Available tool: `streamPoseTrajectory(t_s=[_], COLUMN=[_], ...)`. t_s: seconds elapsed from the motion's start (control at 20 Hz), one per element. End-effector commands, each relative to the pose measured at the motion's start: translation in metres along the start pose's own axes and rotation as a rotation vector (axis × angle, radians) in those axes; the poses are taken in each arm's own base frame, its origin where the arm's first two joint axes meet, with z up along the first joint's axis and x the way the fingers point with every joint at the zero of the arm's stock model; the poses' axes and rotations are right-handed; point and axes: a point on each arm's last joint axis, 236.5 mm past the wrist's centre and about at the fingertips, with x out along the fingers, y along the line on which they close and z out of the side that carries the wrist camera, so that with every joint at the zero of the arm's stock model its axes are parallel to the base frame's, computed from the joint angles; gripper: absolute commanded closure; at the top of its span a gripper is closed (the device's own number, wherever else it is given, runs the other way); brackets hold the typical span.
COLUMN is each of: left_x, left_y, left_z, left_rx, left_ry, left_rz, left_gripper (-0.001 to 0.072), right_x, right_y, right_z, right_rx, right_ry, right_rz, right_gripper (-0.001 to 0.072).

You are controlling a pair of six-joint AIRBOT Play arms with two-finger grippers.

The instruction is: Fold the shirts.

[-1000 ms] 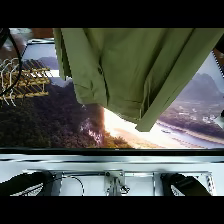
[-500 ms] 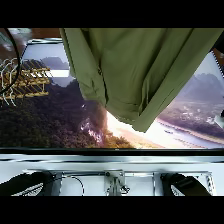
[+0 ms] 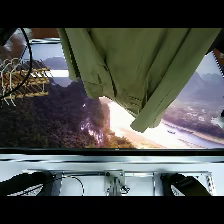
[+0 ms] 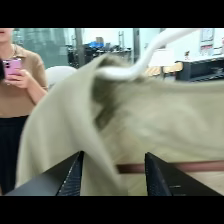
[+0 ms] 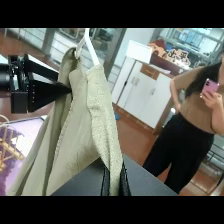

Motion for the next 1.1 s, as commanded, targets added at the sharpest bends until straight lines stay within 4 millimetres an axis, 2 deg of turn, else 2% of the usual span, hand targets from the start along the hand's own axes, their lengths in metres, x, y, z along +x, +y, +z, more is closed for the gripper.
streamPoseTrajectory(t_s=[0.0,0.05,0.1,0.15,0.2,0.25,0.35,0.45,0.55,0.75,0.95,1.05], left_x=[0.001,0.001,0.001,0.001,0.000,-0.001,-0.009,-0.018,-0.023,-0.024,-0.031,-0.035], left_y=[-0.007,-0.004,0.001,0.005,0.009,0.010,0.001,-0.017,-0.038,-0.074,-0.115,-0.119], left_z=[0.003,0.002,0.002,0.002,0.007,0.015,0.041,0.063,0.070,0.047,0.005,-0.011], left_rx=[-0.020,-0.019,-0.017,-0.015,-0.015,-0.015,-0.006,0.033,0.054,0.070,0.079,0.101], left_ry=[-0.015,-0.012,-0.011,-0.015,-0.033,-0.061,-0.140,-0.198,-0.202,-0.092,0.088,0.151], left_rz=[-0.009,-0.004,0.006,0.014,0.025,0.033,0.029,0.008,-0.034,-0.137,-0.271,-0.295], left_gripper=[0.0229,0.0253,0.0376,0.0545,0.0645,0.0649,0.0649,0.0650,0.0650,0.0650,0.0650,0.0650], right_x=[0.003,0.003,0.003,0.003,0.003,0.003,0.009,0.019,0.029,0.032,0.032,0.032], right_y=[0.001,0.001,0.002,0.002,0.003,0.004,0.004,0.008,0.006,-0.006,-0.012,-0.012], right_z=[-0.002,-0.002,-0.002,-0.003,-0.006,-0.011,-0.029,-0.041,-0.043,-0.032,-0.025,-0.024], right_rx=[0.005,0.007,0.007,0.007,0.005,0.009,0.027,0.046,0.055,0.037,0.036,0.036], right_ry=[0.005,0.005,0.005,0.008,0.019,0.040,0.103,0.131,0.121,0.070,0.037,0.033], right_rz=[0.007,0.009,0.009,0.012,0.017,0.019,0.023,0.052,0.049,0.003,-0.020,-0.023], right_gripper=[0.0642,0.0641,0.0641,0.0641,0.0642,0.0641,0.0641,0.0641,0.0641,0.0641,0.0641,0.0642])
